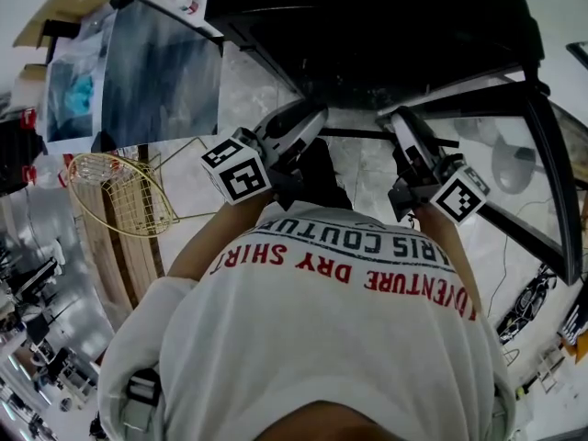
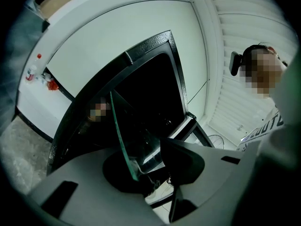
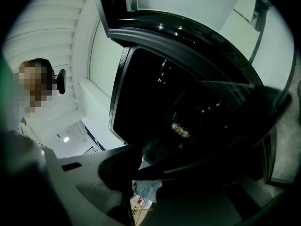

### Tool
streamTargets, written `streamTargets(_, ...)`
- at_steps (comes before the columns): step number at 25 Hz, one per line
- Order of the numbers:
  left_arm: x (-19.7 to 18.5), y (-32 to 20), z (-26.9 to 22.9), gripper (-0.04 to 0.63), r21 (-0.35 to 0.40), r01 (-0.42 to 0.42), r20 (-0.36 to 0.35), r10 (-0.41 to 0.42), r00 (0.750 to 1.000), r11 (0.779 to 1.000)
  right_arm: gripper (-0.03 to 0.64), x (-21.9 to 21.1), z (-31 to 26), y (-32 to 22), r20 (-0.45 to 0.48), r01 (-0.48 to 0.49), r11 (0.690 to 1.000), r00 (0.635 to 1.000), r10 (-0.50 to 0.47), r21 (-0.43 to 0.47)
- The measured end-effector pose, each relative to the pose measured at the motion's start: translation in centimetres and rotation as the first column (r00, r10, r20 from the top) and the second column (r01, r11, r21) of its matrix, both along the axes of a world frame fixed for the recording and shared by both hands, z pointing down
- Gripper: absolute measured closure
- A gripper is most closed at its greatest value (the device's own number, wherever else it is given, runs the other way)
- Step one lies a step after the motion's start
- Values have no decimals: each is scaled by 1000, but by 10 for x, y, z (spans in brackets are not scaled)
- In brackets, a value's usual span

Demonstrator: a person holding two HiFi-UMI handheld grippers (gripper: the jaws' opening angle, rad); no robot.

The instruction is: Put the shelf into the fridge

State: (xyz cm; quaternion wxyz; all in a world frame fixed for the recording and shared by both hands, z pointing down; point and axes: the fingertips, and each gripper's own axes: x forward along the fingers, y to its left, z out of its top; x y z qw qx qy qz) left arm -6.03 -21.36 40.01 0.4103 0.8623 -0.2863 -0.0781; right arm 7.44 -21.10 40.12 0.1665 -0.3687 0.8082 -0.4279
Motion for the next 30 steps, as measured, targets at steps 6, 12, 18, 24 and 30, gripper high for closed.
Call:
streamTargets(6,-2,-8,5,468,-5,5,1,-5,1000,1000,521,-2,4,-8,4,-3,1000,1000,3,-8)
streamTargets(12,-2,-14,5,466,1,13,11,-13,1000,1000,520,-1,5,-14,1,-5,1000,1000,5,-9)
streamTargets(18,-4,-19,4,457,43,20,40,-22,999,999,520,-2,5,-19,-6,-11,1000,1000,11,3)
streamTargets(24,-5,-19,5,437,102,1,67,-7,998,995,520,-3,6,-20,-5,-13,1000,1000,14,8)
streamTargets(30,-6,-20,7,420,130,10,76,-20,997,991,522,-3,7,-20,6,-19,1000,1000,19,5)
